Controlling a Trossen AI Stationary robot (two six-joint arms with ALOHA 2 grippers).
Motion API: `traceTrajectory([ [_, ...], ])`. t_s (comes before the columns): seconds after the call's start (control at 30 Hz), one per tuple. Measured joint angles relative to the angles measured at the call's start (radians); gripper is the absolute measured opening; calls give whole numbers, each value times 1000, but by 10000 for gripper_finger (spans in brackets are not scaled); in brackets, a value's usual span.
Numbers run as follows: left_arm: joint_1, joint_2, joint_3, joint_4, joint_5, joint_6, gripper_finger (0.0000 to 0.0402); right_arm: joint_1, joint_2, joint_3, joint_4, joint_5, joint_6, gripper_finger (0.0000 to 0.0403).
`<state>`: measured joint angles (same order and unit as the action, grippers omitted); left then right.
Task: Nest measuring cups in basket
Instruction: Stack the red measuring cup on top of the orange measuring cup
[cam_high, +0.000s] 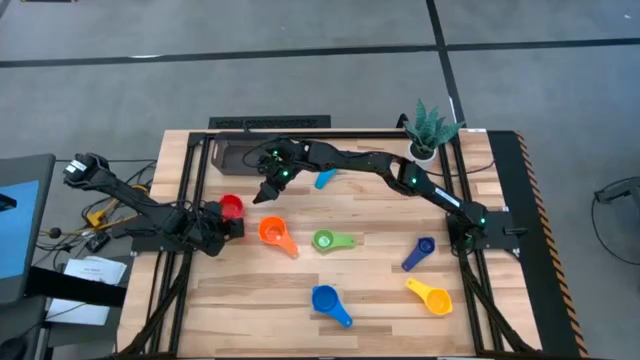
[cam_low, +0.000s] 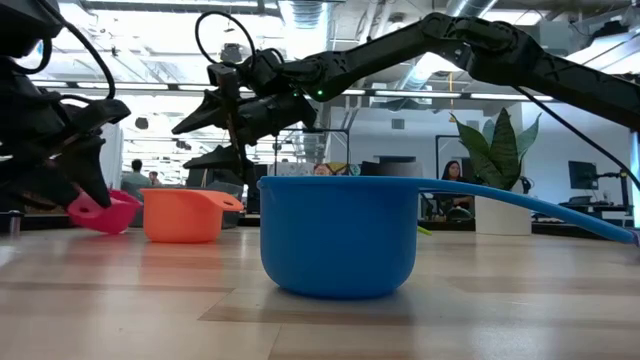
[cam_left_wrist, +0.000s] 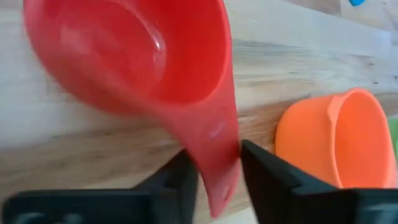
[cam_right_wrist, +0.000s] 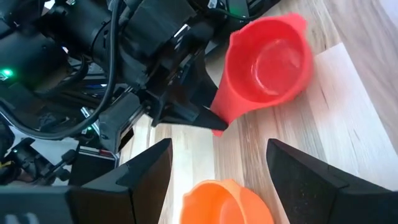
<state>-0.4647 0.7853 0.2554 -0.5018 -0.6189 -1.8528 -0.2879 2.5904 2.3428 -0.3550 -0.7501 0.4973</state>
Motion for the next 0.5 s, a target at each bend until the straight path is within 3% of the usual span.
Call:
traceTrajectory([
  [0.13,1,0,0,1,-26,37,12,-6,0,0,0,-10,0,281],
  [0.4,1,-20,0,151,-91,227,2,-60,-61,-3,-19,-9,16,279],
  [0.5,1,-59,0,229,-147,317,1,-86,-116,-2,-81,45,18,271],
])
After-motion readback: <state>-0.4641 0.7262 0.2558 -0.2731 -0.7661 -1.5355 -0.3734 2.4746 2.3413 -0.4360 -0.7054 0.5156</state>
